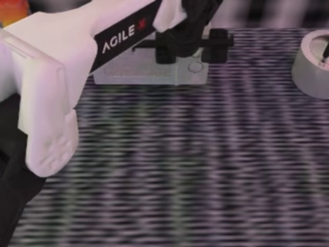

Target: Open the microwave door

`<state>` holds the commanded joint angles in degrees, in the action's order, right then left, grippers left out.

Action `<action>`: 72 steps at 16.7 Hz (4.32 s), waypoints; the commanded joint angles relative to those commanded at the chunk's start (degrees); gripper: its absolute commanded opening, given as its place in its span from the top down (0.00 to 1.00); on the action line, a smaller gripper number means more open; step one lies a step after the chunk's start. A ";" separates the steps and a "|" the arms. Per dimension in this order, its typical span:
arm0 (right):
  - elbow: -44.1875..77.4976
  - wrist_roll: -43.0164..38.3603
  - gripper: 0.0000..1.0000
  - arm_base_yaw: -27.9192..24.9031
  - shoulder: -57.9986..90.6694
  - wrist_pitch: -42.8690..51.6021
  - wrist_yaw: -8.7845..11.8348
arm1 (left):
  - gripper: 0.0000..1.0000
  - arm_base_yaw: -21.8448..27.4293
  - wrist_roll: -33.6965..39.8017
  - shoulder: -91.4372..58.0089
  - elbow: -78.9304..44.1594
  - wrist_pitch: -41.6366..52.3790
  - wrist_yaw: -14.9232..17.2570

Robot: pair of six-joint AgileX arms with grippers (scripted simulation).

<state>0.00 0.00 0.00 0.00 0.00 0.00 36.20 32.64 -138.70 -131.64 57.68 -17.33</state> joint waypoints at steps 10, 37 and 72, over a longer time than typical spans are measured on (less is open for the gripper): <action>0.00 0.00 0.00 0.00 0.00 0.00 0.00 | 1.00 1.91 0.49 -0.02 1.60 -0.45 1.11; 0.00 0.00 0.00 0.00 0.00 0.00 0.00 | 1.00 1.86 1.82 7.16 12.39 -4.67 -0.89; 0.00 0.00 0.00 0.00 0.00 0.00 0.00 | 1.00 1.69 -2.73 12.36 21.16 -9.60 1.10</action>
<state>0.00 0.00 0.00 0.00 0.00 0.00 37.89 29.91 -126.35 -110.48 48.09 -16.23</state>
